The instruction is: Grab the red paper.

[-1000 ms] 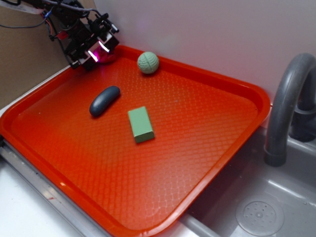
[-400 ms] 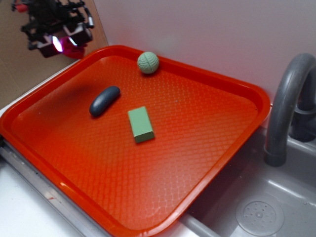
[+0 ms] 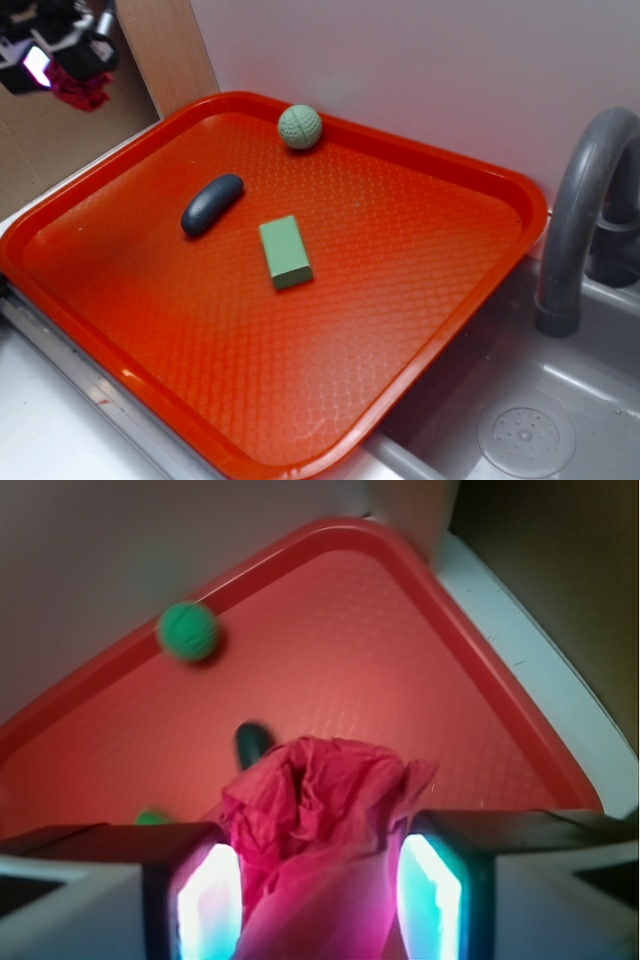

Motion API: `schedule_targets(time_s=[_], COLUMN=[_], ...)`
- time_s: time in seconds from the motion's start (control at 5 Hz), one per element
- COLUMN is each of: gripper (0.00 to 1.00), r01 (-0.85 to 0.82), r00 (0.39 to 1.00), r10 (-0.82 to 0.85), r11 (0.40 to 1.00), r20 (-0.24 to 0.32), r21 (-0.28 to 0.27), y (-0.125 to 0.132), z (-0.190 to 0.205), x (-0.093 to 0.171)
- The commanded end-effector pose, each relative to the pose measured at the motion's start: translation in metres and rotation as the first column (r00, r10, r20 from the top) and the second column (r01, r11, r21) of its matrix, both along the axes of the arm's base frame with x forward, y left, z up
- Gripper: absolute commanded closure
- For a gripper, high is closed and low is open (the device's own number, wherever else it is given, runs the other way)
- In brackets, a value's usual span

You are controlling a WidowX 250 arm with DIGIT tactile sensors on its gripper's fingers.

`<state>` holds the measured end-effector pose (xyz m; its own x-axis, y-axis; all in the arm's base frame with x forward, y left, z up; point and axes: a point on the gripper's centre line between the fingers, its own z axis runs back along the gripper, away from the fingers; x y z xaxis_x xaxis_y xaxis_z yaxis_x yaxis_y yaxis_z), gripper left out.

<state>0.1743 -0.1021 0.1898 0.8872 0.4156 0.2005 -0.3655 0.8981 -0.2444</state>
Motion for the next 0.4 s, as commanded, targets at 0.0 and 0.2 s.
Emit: schedule_targets(time_s=[0.0, 0.2], gripper=[1.00, 1.00], r01=[0.149, 0.173], r00=[0.977, 0.971], r10=[-0.140, -0.161], r11=[0.988, 0.983], r20=[0.161, 0.177], r21=[-0.048, -0.053], y=[0.0119, 0.0215], z=[0.0422, 0.0424], x=[-0.0036, 0.0014])
